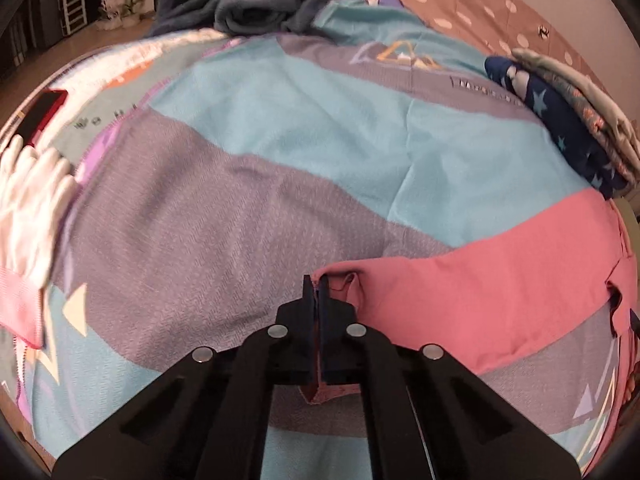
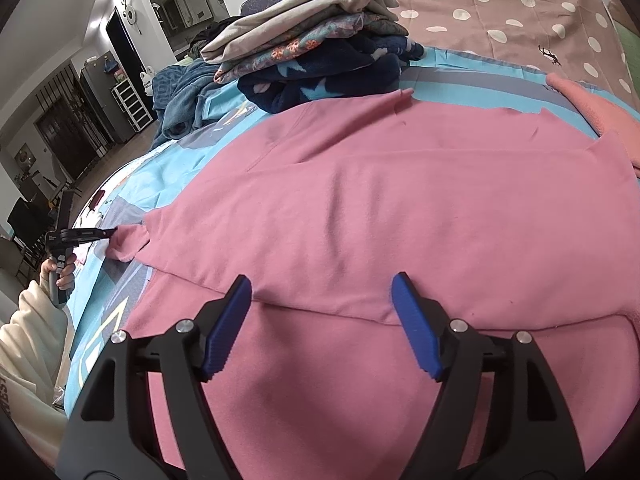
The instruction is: Fold small clothes
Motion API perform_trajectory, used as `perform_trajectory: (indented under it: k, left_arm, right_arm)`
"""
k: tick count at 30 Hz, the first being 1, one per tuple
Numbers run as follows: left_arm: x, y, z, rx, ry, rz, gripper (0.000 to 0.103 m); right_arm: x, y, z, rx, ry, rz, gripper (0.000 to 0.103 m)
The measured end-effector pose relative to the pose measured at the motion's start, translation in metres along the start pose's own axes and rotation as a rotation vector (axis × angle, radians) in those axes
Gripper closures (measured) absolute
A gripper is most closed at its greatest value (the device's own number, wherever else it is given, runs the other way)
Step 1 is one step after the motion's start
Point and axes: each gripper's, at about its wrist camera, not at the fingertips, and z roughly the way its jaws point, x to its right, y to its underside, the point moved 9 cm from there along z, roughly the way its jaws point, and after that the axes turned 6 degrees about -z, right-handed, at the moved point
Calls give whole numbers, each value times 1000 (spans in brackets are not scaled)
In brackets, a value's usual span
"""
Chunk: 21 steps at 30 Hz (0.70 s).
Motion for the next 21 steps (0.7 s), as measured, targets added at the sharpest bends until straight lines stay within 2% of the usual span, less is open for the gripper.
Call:
perform_trajectory:
  k: [4,7,11,14,18,21]
  left_arm:
    - [13,-13,-26,60,47,-20,102]
    - [32,-23,-50,88,112,-42,102]
    - [76,-35,-103,174,201,-16,102]
    - [118,-40,-143,215,252,12,102]
    - [183,-34,-188,253,320,89,102]
    - [236,-17,-212,277,360,185,102]
  right_arm:
    - [0,0,0,0,1,0,29]
    - [0,-1,0,-1,-2,3,29]
    - [-2,-7,-10,9,29,-10,29]
    - [-14,-17,-27,52,26,-41,29]
    - [-52,-43,-55,125,-77,-95,28]
    - [-82,-63,-68,144,-207,-97,28]
